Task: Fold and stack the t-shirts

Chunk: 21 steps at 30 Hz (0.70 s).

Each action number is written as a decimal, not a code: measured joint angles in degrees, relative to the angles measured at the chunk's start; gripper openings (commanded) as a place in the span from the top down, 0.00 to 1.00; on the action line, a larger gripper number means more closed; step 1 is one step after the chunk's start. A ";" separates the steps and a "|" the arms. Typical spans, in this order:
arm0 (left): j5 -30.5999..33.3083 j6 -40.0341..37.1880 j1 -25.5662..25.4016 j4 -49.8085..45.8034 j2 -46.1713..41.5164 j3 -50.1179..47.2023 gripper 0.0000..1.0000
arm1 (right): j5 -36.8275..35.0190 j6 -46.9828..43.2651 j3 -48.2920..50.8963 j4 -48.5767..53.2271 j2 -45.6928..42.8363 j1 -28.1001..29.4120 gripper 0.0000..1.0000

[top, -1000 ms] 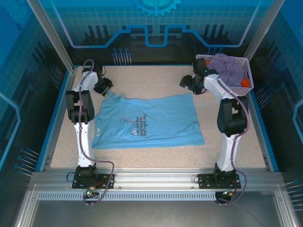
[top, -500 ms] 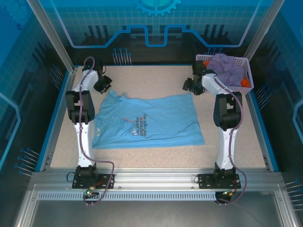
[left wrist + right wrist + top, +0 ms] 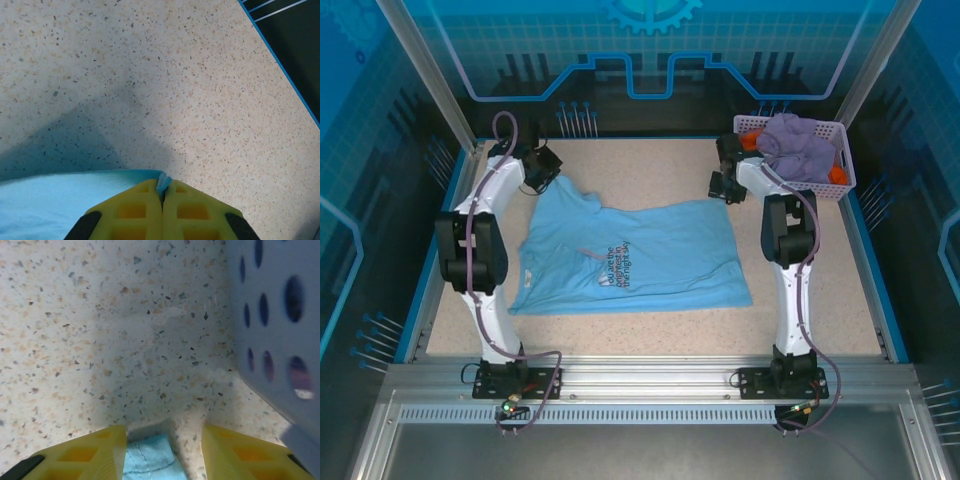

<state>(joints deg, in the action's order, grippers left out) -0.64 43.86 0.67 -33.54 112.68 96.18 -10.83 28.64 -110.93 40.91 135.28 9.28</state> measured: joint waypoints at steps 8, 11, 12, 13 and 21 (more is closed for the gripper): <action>0.02 0.81 -0.66 6.93 -1.44 -7.74 0.97 | -0.13 -0.04 -1.73 -0.02 1.09 0.04 0.60; 0.02 0.79 -0.85 9.20 -1.44 -8.90 0.97 | -0.13 -0.13 -2.01 0.02 1.16 0.07 0.64; 0.02 0.79 -0.85 9.97 -1.44 -9.20 0.97 | -0.13 -0.17 -2.14 0.09 1.29 0.07 0.66; 0.02 0.79 -0.94 10.99 -1.44 -9.66 0.97 | -0.31 -0.22 -2.62 0.42 1.64 0.07 0.69; 0.00 0.59 -1.18 14.21 -1.44 -10.73 0.98 | -0.72 -0.68 -5.31 1.62 3.15 0.22 0.89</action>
<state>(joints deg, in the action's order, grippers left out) -0.64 44.45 -0.51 -19.33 111.24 85.45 -11.55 27.97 -116.25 42.52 138.43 9.50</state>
